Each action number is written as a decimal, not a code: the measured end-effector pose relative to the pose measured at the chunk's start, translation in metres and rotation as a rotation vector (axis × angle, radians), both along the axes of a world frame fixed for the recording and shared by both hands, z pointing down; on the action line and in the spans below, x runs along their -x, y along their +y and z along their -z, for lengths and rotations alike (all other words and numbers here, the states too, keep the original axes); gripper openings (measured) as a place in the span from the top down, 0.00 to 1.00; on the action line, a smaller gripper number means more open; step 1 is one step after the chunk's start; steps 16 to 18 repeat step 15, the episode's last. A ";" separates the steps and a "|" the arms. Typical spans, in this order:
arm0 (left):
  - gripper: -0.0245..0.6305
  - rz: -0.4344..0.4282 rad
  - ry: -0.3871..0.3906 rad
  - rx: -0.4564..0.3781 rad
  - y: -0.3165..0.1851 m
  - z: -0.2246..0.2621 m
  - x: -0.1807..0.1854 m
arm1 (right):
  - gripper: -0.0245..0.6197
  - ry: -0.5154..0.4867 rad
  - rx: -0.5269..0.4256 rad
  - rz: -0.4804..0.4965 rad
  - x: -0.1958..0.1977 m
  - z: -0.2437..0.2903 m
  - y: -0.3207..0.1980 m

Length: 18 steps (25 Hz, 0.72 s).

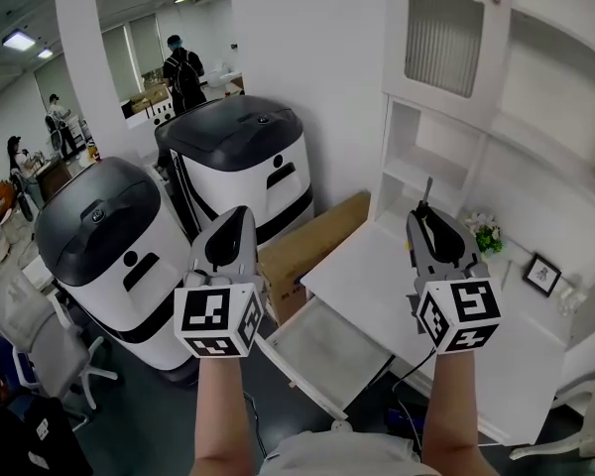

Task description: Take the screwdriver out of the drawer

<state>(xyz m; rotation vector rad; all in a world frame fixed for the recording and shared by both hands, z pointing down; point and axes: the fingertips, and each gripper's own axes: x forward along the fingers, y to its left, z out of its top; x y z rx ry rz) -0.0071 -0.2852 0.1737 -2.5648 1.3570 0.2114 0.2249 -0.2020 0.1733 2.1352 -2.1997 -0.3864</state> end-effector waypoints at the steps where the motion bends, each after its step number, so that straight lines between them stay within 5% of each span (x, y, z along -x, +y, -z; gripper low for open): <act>1: 0.95 0.003 0.004 0.003 0.000 -0.001 0.002 | 0.83 0.001 -0.002 -0.002 0.000 0.000 0.001; 18: 0.95 0.007 0.021 0.014 -0.004 -0.005 0.009 | 0.83 0.004 -0.011 -0.040 -0.004 -0.002 0.014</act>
